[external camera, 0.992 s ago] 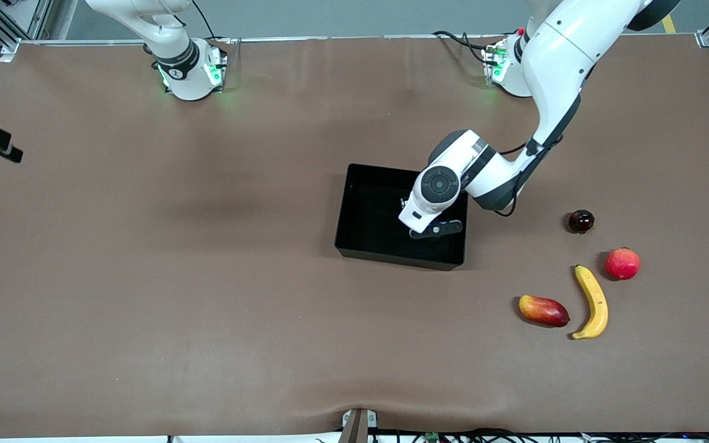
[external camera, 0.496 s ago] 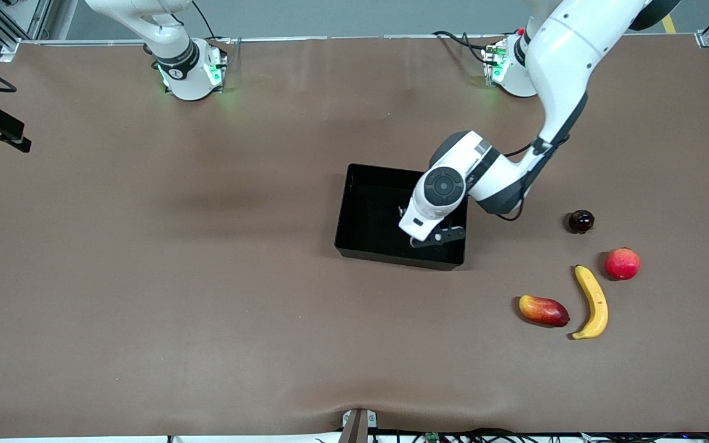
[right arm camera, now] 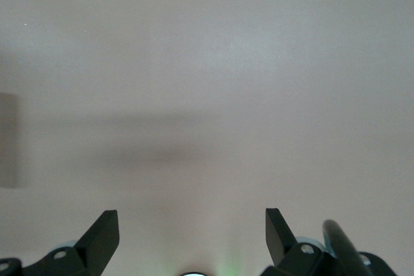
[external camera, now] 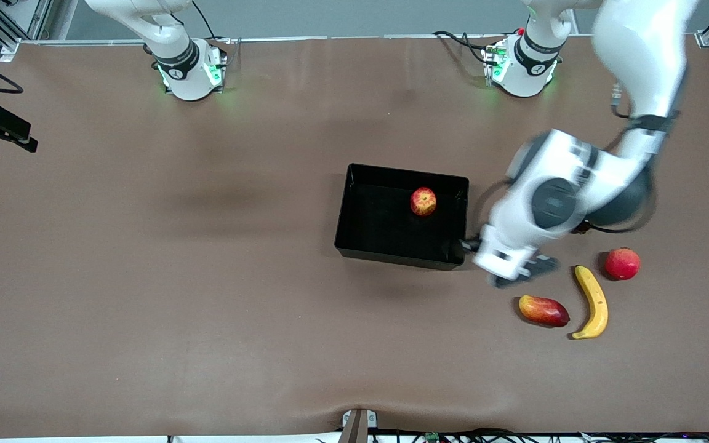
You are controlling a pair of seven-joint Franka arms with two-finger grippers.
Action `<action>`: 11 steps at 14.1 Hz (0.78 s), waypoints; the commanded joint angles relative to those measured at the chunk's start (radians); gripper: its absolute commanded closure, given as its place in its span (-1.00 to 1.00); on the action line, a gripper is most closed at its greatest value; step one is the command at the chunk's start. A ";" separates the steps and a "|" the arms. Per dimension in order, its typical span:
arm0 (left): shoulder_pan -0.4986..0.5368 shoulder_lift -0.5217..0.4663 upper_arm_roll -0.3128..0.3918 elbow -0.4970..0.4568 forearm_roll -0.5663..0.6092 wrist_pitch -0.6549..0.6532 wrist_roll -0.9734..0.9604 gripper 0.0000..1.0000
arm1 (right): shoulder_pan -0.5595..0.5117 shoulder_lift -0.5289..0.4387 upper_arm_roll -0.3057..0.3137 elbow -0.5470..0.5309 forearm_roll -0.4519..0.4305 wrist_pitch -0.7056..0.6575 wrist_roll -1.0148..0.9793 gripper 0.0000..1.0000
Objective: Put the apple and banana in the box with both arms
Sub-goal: 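Move the left gripper down to the yellow banana and grasp it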
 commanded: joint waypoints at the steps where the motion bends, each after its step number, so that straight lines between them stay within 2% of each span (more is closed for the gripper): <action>1: 0.138 0.026 -0.014 0.006 0.067 0.068 0.169 -1.00 | -0.005 -0.031 0.000 -0.030 0.021 0.014 -0.011 -1.00; 3: 0.204 0.067 -0.014 0.010 0.068 0.092 0.317 -1.00 | -0.005 -0.029 0.000 -0.028 0.021 0.014 -0.012 -1.00; 5: 0.234 0.104 0.012 0.009 0.134 0.166 0.440 -1.00 | -0.005 -0.029 0.000 -0.027 0.019 0.012 -0.012 -1.00; 8: 0.269 0.182 0.043 0.004 0.202 0.244 0.553 -1.00 | -0.006 -0.029 -0.001 -0.028 0.019 0.011 -0.012 -1.00; 11: 0.283 0.213 0.061 0.004 0.268 0.299 0.597 -1.00 | -0.003 -0.029 -0.001 -0.025 0.019 0.014 -0.012 -1.00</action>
